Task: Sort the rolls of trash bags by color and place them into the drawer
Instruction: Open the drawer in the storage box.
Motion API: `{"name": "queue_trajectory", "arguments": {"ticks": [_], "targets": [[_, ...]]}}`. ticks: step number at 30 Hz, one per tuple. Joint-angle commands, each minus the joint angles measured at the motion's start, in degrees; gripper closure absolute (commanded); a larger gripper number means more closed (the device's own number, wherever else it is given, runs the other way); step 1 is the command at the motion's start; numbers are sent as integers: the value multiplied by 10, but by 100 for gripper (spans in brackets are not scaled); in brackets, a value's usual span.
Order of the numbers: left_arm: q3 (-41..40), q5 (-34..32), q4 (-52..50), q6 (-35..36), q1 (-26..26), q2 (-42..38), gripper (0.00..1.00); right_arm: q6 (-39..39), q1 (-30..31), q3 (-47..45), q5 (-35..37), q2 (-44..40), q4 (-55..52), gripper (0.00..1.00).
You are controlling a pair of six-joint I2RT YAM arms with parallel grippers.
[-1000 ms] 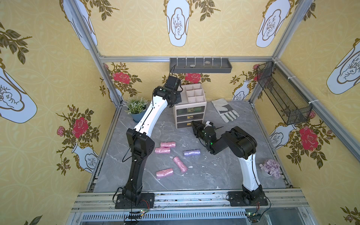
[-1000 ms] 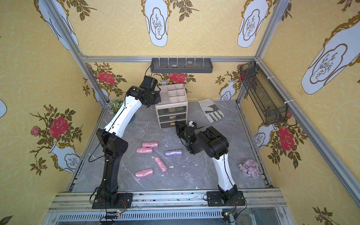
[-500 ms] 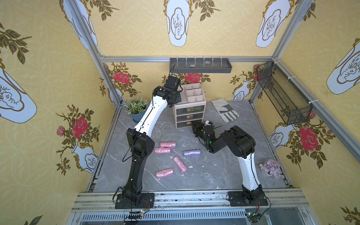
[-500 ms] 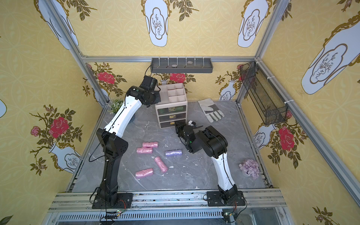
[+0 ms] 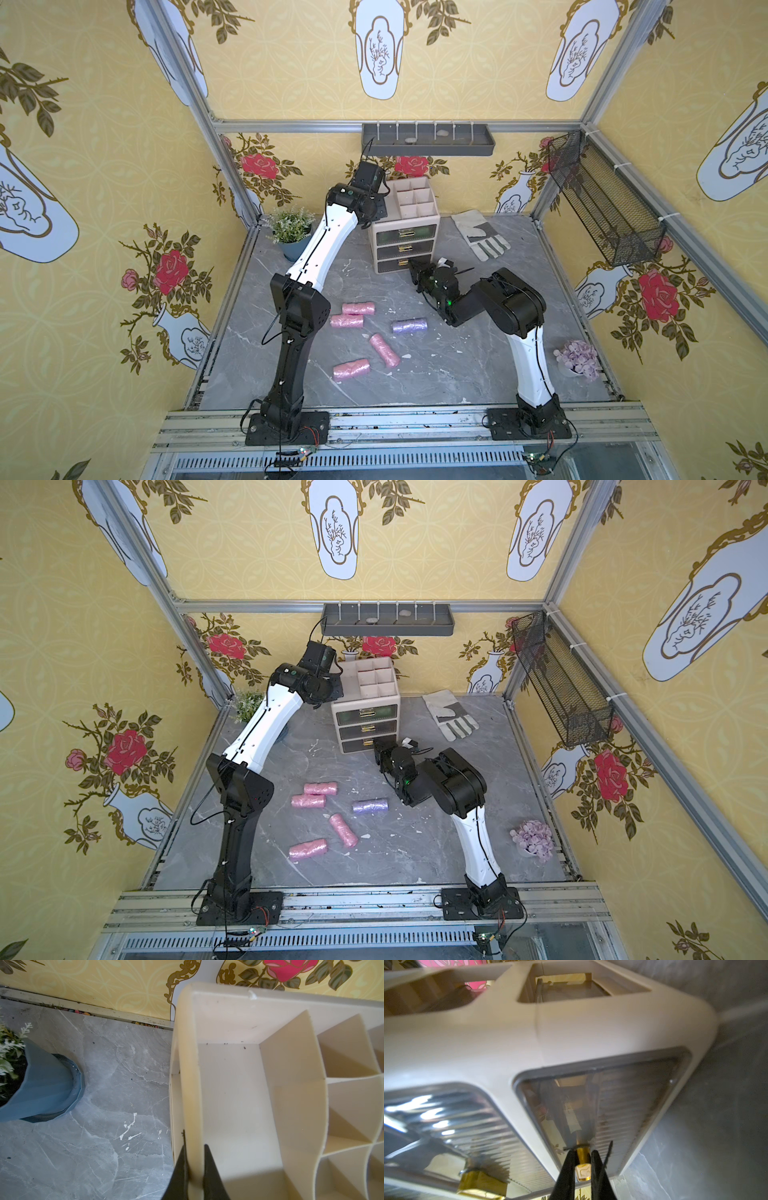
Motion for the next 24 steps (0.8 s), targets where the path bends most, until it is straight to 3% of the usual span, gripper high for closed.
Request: {"name": "queue_trajectory", "arguments": {"ticks": [1, 11, 24], "targets": [[0, 12, -10, -8, -1, 11, 100, 6, -2, -14, -26, -15, -4, 91], [0, -11, -16, -43, -7, 16, 100, 18, -4, -49, -99, -45, -28, 94], [3, -22, -22, -56, -11, 22, 100, 27, -6, -141, -136, -82, 15, 96]]}}
